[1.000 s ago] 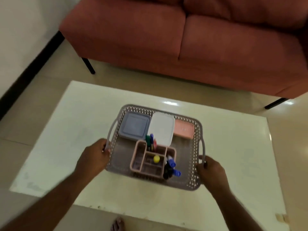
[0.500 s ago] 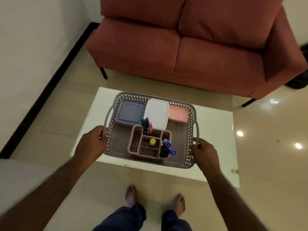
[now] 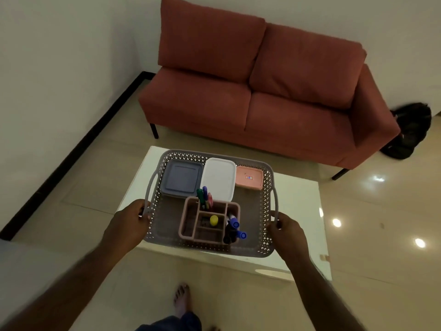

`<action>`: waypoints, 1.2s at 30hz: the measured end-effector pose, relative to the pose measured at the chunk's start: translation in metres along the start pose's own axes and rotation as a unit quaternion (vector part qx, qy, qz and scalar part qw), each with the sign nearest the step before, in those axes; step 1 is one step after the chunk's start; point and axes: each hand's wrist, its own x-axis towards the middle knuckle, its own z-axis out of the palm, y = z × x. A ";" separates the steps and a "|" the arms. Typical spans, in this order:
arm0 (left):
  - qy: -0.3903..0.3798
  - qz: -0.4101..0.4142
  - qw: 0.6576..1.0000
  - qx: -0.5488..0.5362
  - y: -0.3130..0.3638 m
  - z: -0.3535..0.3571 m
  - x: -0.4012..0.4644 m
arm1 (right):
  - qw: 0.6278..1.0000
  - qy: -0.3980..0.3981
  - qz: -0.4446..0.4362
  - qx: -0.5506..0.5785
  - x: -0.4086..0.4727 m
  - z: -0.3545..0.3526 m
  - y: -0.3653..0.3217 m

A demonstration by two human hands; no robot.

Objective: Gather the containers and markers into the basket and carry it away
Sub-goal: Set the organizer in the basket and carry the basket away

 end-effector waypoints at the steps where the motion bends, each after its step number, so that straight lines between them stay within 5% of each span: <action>1: 0.000 -0.004 1.000 -0.001 -0.004 -0.002 -0.009 | 1.000 -0.009 -0.005 0.004 -0.006 0.001 0.002; 17: -0.044 -0.156 0.986 -0.045 -0.150 -0.025 -0.134 | 0.990 -0.137 0.020 0.012 -0.124 0.096 0.027; 36: -0.209 -0.305 0.925 -0.091 -0.438 -0.005 -0.112 | 0.961 -0.218 0.170 -0.029 -0.214 0.386 0.091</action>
